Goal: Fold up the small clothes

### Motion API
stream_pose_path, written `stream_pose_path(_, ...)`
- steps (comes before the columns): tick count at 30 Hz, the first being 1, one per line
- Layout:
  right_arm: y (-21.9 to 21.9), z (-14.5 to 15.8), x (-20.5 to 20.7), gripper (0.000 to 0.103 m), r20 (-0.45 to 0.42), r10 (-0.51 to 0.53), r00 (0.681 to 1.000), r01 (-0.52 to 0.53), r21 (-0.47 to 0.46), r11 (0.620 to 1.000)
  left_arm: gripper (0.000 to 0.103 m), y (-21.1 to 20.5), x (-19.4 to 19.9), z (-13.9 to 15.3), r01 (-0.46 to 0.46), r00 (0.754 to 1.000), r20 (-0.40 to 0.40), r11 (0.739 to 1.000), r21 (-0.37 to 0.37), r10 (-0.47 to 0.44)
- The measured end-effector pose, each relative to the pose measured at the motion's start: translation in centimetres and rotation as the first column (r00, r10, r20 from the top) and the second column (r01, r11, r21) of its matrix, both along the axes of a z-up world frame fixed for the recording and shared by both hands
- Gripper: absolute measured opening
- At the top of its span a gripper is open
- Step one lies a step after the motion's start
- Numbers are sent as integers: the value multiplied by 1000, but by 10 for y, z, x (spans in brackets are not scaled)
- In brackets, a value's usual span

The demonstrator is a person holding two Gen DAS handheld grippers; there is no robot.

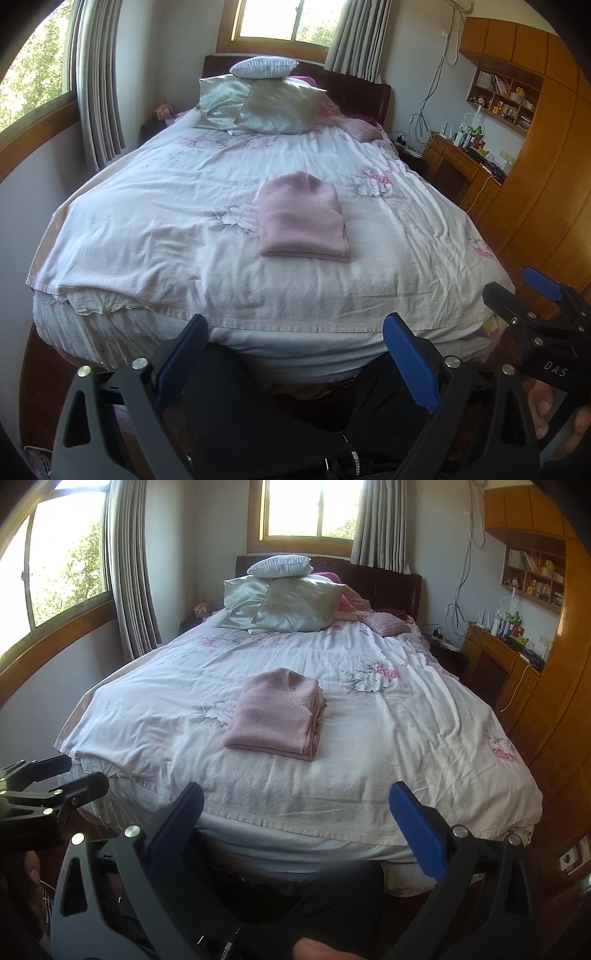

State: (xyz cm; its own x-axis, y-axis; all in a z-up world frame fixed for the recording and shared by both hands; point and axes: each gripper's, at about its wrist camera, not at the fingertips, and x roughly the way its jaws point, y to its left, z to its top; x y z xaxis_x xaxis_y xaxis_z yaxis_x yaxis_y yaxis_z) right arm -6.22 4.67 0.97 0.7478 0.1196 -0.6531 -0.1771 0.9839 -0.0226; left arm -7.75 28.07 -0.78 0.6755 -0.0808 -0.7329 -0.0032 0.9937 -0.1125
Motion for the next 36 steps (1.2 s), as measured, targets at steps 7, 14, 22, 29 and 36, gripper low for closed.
stream_pose_path(7, 5, -4, 8, 100, -14, 25, 1000, -25, -6, 1000, 96, 1, 1, 5, -15, 1000, 10, 999, 28, 15)
stream_pose_path(14, 7, -5, 17, 100, -27, 36, 999, -36, 1, 999, 96, 8, 10, 6, -34, 999, 1, 999, 41, 34)
stream_pose_path(22, 11, 0, 23, 100, -22, 56, 998, -56, -1, 998, 96, 8, 17, 9, -43, 999, 0, 997, 62, 43)
stream_pose_path(29, 11, 3, 29, 100, -22, 61, 998, -61, -1, 998, 96, 8, 21, 10, -45, 999, 1, 996, 73, 45)
stream_pose_path(36, 11, 3, 31, 100, -26, 61, 998, -62, -2, 998, 96, 9, 25, 12, -43, 999, -1, 996, 75, 43)
